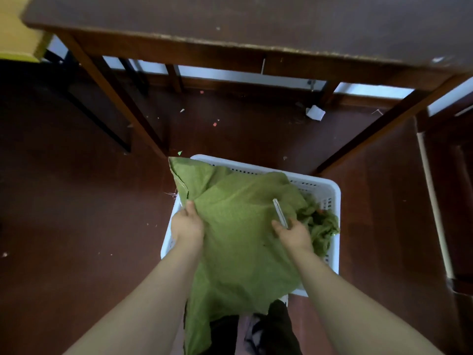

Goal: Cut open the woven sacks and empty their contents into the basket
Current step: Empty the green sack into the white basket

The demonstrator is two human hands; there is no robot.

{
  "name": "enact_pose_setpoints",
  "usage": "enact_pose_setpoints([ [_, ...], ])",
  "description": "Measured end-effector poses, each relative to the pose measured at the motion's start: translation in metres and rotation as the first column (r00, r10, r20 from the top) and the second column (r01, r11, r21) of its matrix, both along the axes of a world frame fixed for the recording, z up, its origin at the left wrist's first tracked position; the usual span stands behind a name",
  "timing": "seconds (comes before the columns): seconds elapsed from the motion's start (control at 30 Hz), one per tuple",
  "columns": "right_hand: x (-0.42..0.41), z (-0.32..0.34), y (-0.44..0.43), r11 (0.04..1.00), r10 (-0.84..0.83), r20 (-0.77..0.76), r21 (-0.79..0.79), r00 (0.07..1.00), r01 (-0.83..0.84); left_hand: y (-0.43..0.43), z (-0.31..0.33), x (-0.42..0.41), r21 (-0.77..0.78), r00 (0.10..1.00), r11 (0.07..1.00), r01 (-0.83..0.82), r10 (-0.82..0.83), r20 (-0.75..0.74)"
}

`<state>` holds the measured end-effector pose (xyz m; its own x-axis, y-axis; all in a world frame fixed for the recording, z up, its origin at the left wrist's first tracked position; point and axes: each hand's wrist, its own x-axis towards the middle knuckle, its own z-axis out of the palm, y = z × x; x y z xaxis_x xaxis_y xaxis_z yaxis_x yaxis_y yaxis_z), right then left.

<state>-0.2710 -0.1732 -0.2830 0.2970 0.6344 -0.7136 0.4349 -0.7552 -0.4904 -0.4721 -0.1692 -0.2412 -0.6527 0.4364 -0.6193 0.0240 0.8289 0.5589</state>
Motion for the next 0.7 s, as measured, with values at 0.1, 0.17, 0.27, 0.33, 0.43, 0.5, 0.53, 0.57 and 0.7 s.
enact_pose_setpoints([
  [0.1, -0.009, 0.024, -0.012, 0.991, -0.135, -0.153, -0.002, 0.979, 0.136, 0.005, 0.045, 0.015, 0.141, 0.993, 0.988, 0.069, -0.081, 0.084],
  [0.17, -0.011, 0.043, -0.018, 0.948, -0.308, -0.288, -0.015, 0.907, 0.317, 0.008, 0.071, 0.02, 0.21, 0.984, 0.974, 0.08, -0.111, 0.14],
  [0.27, -0.011, 0.066, -0.024, 0.896, -0.429, -0.395, -0.07, 0.812, 0.439, 0.002, 0.1, 0.028, 0.286, 0.957, 0.953, 0.098, -0.169, 0.235],
  [0.33, -0.009, 0.077, -0.027, 0.879, -0.467, -0.4, -0.113, 0.789, 0.463, -0.006, 0.111, 0.035, 0.299, 0.938, 0.95, 0.089, -0.181, 0.295],
  [0.43, -0.001, 0.095, -0.028, 0.881, -0.47, -0.31, -0.104, 0.827, 0.462, -0.007, 0.129, 0.042, 0.29, 0.953, 0.944, 0.155, -0.221, 0.21],
  [0.5, 0.004, 0.108, -0.029, 0.916, -0.389, -0.23, 0.003, 0.892, 0.401, -0.003, 0.143, 0.046, 0.349, 0.94, 0.916, 0.197, -0.278, 0.198],
  [0.53, 0.008, 0.112, -0.03, 0.931, -0.341, -0.194, 0.065, 0.92, 0.358, 0.0, 0.148, 0.048, 0.386, 0.932, 0.898, 0.212, -0.305, 0.198],
  [0.57, 0.011, 0.117, -0.029, 0.944, -0.291, -0.161, 0.112, 0.943, 0.311, 0.001, 0.154, 0.05, 0.412, 0.926, 0.884, 0.223, -0.324, 0.194],
  [0.7, 0.018, 0.142, -0.019, 0.968, -0.031, 0.033, 0.25, 0.999, 0.022, 0.002, 0.164, 0.047, 0.452, 0.963, 0.875, 0.174, -0.248, 0.108],
])
